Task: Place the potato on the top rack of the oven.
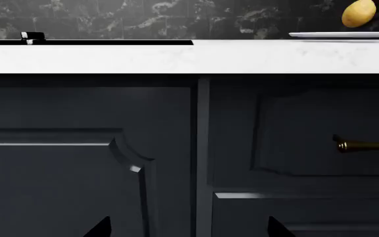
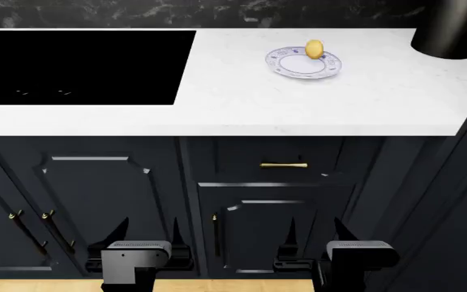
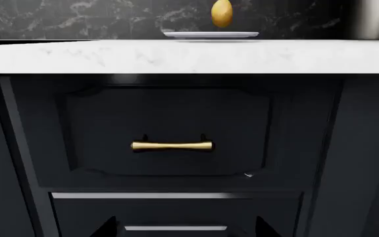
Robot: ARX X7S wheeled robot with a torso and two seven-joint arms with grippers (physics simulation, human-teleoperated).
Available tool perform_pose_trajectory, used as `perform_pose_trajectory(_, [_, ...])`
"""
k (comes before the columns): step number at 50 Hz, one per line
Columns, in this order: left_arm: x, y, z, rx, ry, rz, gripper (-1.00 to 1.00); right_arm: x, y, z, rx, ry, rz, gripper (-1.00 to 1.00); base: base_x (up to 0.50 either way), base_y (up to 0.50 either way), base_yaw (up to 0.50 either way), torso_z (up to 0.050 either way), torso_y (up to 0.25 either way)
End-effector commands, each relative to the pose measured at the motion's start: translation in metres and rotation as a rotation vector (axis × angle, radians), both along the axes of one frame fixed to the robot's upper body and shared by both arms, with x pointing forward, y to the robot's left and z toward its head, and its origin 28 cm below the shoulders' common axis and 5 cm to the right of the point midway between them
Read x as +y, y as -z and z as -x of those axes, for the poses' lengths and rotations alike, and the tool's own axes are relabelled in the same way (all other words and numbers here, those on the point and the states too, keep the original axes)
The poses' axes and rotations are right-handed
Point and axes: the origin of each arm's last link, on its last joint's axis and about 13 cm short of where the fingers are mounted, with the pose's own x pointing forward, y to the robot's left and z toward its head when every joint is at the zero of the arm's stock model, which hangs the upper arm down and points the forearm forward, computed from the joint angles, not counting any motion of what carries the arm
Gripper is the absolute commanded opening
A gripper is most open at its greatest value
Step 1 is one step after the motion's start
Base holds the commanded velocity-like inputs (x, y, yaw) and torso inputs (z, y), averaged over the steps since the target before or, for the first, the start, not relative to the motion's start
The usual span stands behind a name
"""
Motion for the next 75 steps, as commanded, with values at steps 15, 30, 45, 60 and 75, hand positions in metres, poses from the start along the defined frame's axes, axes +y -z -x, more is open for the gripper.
perform_pose_trajectory(15, [0.001,-0.003,0.0,-0.009,0.002,0.016,1.0,0.0,-0.003,0.001,0.01,-0.011,0.006,1.0,0.0,0.0,0.0,0.0,0.0])
perform_pose_trajectory(30, [0.0,-0.104,-0.027,-0.255,0.053,0.126,1.0,-0.001,-0.085,-0.012,-0.109,-0.039,0.022,1.0,0.0,0.0,0.0,0.0,0.0])
perform_pose_trajectory(45, [0.0,-0.219,-0.048,-0.596,0.158,0.164,1.0,-0.004,-0.197,-0.032,-0.282,-0.117,0.077,1.0,0.0,0.0,0.0,0.0,0.0])
perform_pose_trajectory(60, [0.01,-0.284,-0.092,-0.579,0.27,0.102,1.0,-0.026,-0.272,-0.091,-0.272,-0.126,0.14,1.0,0.0,0.0,0.0,0.0,0.0])
perform_pose_trajectory(75, [0.024,-0.334,-0.119,-0.5,0.269,0.051,1.0,-0.03,-0.302,-0.153,-0.318,-0.121,0.164,1.0,0.25,0.0,0.0,0.0,0.0])
